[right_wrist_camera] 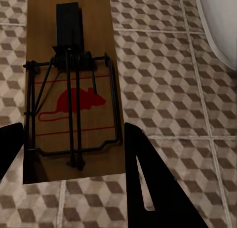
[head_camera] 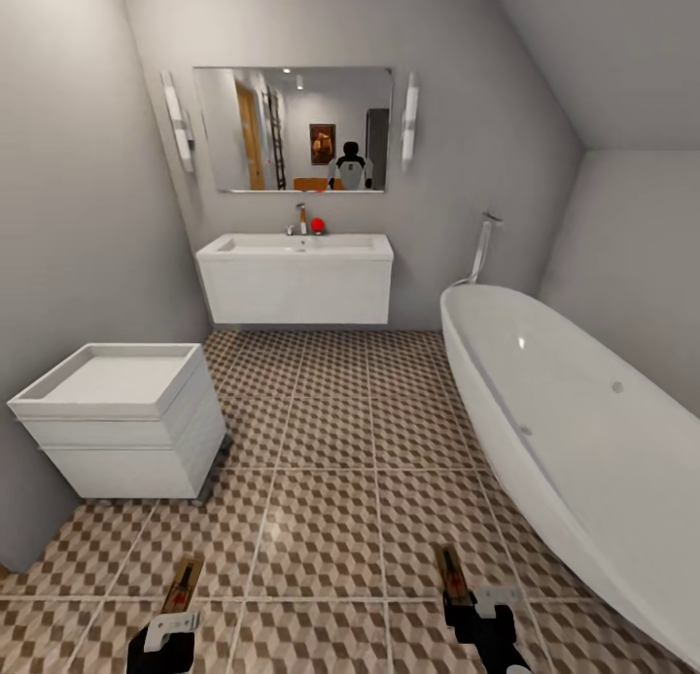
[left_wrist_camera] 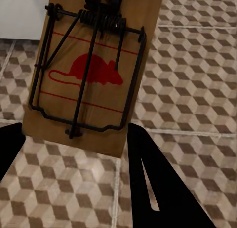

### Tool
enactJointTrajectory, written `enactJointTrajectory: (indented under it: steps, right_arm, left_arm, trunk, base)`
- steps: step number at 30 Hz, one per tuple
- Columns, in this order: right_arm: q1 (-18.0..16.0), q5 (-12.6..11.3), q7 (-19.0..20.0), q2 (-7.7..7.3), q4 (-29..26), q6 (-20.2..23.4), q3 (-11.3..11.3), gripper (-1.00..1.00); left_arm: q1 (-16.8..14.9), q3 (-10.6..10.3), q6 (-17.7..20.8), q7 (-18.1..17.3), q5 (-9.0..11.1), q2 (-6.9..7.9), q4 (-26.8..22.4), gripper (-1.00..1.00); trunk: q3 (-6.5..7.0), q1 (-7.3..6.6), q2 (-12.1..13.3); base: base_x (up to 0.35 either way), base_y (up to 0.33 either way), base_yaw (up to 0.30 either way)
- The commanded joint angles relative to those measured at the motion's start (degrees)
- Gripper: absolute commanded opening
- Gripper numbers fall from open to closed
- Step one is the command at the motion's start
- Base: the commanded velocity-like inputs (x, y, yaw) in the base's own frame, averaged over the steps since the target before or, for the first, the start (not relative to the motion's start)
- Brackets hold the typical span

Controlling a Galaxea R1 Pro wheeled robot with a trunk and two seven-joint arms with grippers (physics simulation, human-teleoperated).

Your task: Take the four mousetraps from the cabinet in the bathroom and place them on the bathroom floor. Make sure all four end up on the same floor surface, and ensure that at least two of them are either under or directly next to the same bathroom sink.

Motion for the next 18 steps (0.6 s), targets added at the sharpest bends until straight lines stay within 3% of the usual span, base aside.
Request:
enactJointTrajectory:
  steps: [1,18]
  right_arm:
    - [-0.04,0.46,-0.27,0.05,0.04,-0.17,-0.28,-1.00]
    - [-0.04,0.46,-0.27,0.04,0.04,-0.17,-0.28,-1.00]
  left_arm:
    - [-0.05,-0.29,-0.14,-0.17,0.37,-0.03,0.15,-1.00]
    - [-0.05,-0.29,-0.14,-0.17,0.37,-0.03,0.15,-1.00]
  trunk:
    - [-0.05,0.03,-0.02]
    - [-0.05,0.03,-0.02]
  base:
    - [0.328,0.000,0.000]
    - [0.328,0.000,0.000]
